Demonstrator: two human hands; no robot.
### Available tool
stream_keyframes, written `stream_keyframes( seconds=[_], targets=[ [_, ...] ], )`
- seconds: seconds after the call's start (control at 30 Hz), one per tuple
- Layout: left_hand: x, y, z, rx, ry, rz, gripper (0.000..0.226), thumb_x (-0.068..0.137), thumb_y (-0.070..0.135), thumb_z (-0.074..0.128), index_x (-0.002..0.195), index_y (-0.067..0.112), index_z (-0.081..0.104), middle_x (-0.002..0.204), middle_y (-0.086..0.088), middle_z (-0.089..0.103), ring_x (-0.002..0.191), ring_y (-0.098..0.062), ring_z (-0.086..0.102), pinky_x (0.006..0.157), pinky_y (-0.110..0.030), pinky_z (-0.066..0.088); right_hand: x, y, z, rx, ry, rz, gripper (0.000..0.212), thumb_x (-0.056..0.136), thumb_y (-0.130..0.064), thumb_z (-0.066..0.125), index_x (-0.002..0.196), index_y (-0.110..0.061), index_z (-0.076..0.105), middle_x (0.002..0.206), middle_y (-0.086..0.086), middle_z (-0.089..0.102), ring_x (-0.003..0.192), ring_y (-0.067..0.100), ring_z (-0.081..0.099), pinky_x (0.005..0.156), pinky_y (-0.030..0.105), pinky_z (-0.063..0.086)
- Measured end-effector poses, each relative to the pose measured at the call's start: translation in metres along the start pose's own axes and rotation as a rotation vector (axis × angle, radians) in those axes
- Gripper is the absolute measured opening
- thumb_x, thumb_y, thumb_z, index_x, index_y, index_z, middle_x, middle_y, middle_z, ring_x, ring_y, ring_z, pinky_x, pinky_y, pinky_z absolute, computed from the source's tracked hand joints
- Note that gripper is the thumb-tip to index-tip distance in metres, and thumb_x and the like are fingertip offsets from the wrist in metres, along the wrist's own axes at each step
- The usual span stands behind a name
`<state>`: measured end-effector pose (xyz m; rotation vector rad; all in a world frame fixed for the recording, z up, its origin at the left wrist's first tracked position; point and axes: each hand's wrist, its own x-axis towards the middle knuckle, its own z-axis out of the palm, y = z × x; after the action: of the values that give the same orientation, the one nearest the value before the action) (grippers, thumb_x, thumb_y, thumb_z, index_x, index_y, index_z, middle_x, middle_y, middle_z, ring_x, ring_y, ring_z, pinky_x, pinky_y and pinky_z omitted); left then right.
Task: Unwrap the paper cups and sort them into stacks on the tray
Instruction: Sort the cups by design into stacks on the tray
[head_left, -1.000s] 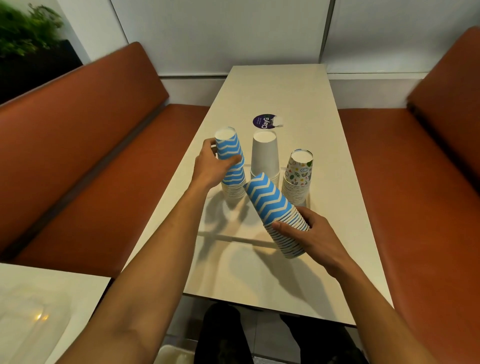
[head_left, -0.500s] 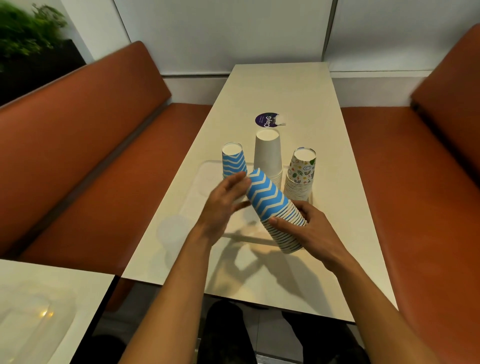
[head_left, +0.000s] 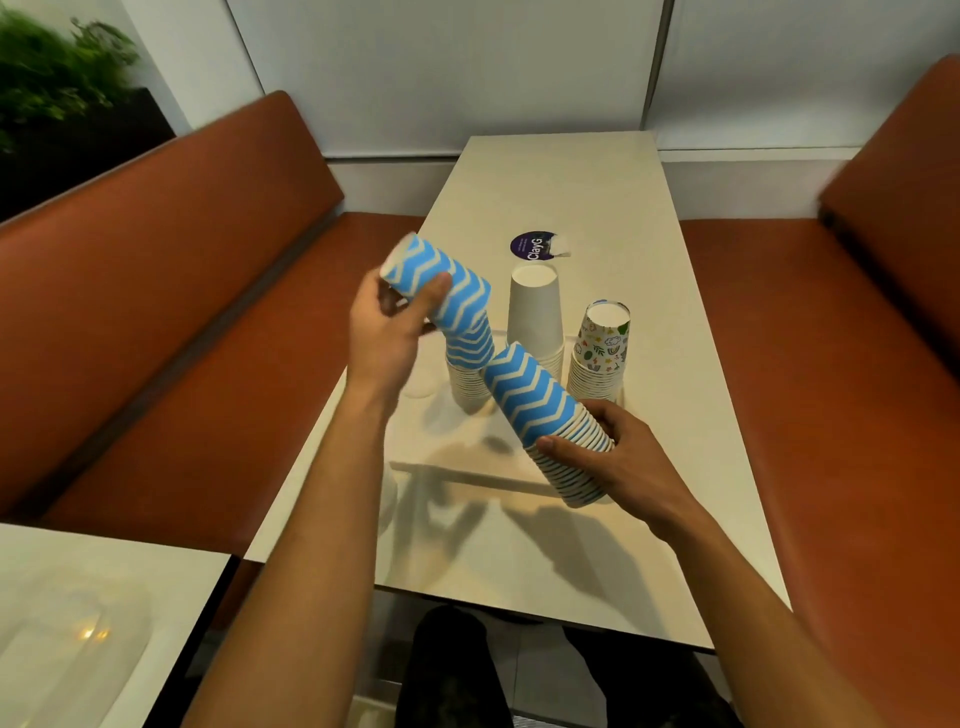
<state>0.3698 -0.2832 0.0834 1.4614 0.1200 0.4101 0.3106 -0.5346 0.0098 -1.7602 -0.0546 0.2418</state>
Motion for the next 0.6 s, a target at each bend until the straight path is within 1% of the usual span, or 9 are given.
stream_keyframes(
  seconds=[0.03, 0.1, 0.17, 0.3, 0.33, 0.4, 0.47, 0.53, 0.6],
  targets=[
    [0.011, 0.002, -0.001, 0.031, 0.033, 0.046, 0.043, 0.086, 0.017, 0.083, 0.121, 0.013, 0.059, 0.114, -0.002, 0.074, 0.103, -0.016, 0.072, 0.086, -0.041, 0.062, 0.000, 0.000, 0.000, 0.004, 0.001, 0.000, 0.066, 0.059, -0.057, 0.085, 0.117, -0.031, 0.065, 0.111, -0.008, 0.071, 0.098, 0.008, 0.069, 0.082, 0.026, 0.060],
    [0.029, 0.004, 0.001, 0.126, 0.050, 0.092, 0.055, 0.077, 0.026, 0.090, 0.120, 0.016, 0.059, 0.119, -0.003, 0.073, 0.107, -0.015, 0.072, 0.093, -0.041, 0.060, 0.000, 0.000, 0.000, 0.022, 0.002, 0.002, 0.067, 0.059, -0.055, 0.086, 0.117, -0.030, 0.065, 0.110, -0.007, 0.072, 0.093, 0.004, 0.070, 0.078, 0.022, 0.059],
    [0.042, 0.000, 0.005, 0.257, 0.032, 0.096, 0.064, 0.069, 0.037, 0.093, 0.121, 0.019, 0.059, 0.120, -0.001, 0.073, 0.108, -0.015, 0.072, 0.095, -0.039, 0.060, 0.000, 0.000, 0.000, 0.039, 0.001, 0.004, 0.067, 0.058, -0.054, 0.086, 0.117, -0.028, 0.066, 0.110, -0.007, 0.072, 0.091, 0.002, 0.070, 0.075, 0.020, 0.058],
    [0.054, -0.018, 0.018, 0.489, -0.009, 0.050, 0.065, 0.077, 0.034, 0.091, 0.129, 0.017, 0.057, 0.118, 0.008, 0.068, 0.105, -0.010, 0.067, 0.092, -0.029, 0.057, 0.001, -0.002, -0.002, 0.029, 0.005, 0.001, 0.068, 0.059, -0.056, 0.086, 0.118, -0.030, 0.065, 0.111, -0.008, 0.072, 0.097, 0.005, 0.070, 0.079, 0.022, 0.059],
    [0.053, -0.023, 0.020, 0.520, -0.016, 0.032, 0.065, 0.078, 0.034, 0.090, 0.130, 0.017, 0.056, 0.118, 0.008, 0.066, 0.105, -0.010, 0.066, 0.091, -0.028, 0.056, 0.001, -0.001, -0.003, 0.025, 0.007, 0.000, 0.068, 0.059, -0.056, 0.086, 0.119, -0.030, 0.065, 0.112, -0.008, 0.072, 0.098, 0.006, 0.070, 0.080, 0.022, 0.059],
    [0.053, -0.034, 0.023, 0.562, -0.042, -0.013, 0.069, 0.078, 0.034, 0.090, 0.134, 0.016, 0.054, 0.122, 0.005, 0.066, 0.106, -0.013, 0.065, 0.093, -0.032, 0.056, 0.002, -0.001, -0.005, 0.019, 0.010, -0.001, 0.069, 0.061, -0.055, 0.086, 0.121, -0.029, 0.065, 0.113, -0.008, 0.072, 0.101, 0.008, 0.070, 0.081, 0.023, 0.059],
    [0.052, -0.044, 0.024, 0.586, -0.080, -0.067, 0.075, 0.078, 0.036, 0.090, 0.139, 0.017, 0.050, 0.133, -0.001, 0.065, 0.112, -0.016, 0.064, 0.098, -0.037, 0.056, 0.001, 0.000, -0.006, 0.018, 0.009, -0.002, 0.068, 0.061, -0.054, 0.087, 0.121, -0.028, 0.065, 0.113, -0.008, 0.072, 0.101, 0.009, 0.070, 0.082, 0.024, 0.059],
    [0.048, -0.049, 0.022, 0.579, -0.099, -0.107, 0.080, 0.079, 0.038, 0.089, 0.144, 0.018, 0.046, 0.142, -0.003, 0.060, 0.123, -0.020, 0.061, 0.101, -0.037, 0.054, 0.001, -0.001, -0.006, 0.023, 0.008, -0.001, 0.068, 0.061, -0.054, 0.087, 0.120, -0.028, 0.065, 0.112, -0.008, 0.072, 0.101, 0.009, 0.070, 0.082, 0.024, 0.059],
    [0.041, -0.049, 0.021, 0.570, -0.077, -0.120, 0.084, 0.082, 0.048, 0.084, 0.149, 0.022, 0.041, 0.150, -0.004, 0.054, 0.134, -0.022, 0.054, 0.103, -0.037, 0.050, 0.001, -0.001, -0.006, 0.022, 0.010, -0.001, 0.069, 0.061, -0.055, 0.086, 0.120, -0.028, 0.065, 0.112, -0.007, 0.072, 0.101, 0.009, 0.070, 0.083, 0.025, 0.059]
  ],
)
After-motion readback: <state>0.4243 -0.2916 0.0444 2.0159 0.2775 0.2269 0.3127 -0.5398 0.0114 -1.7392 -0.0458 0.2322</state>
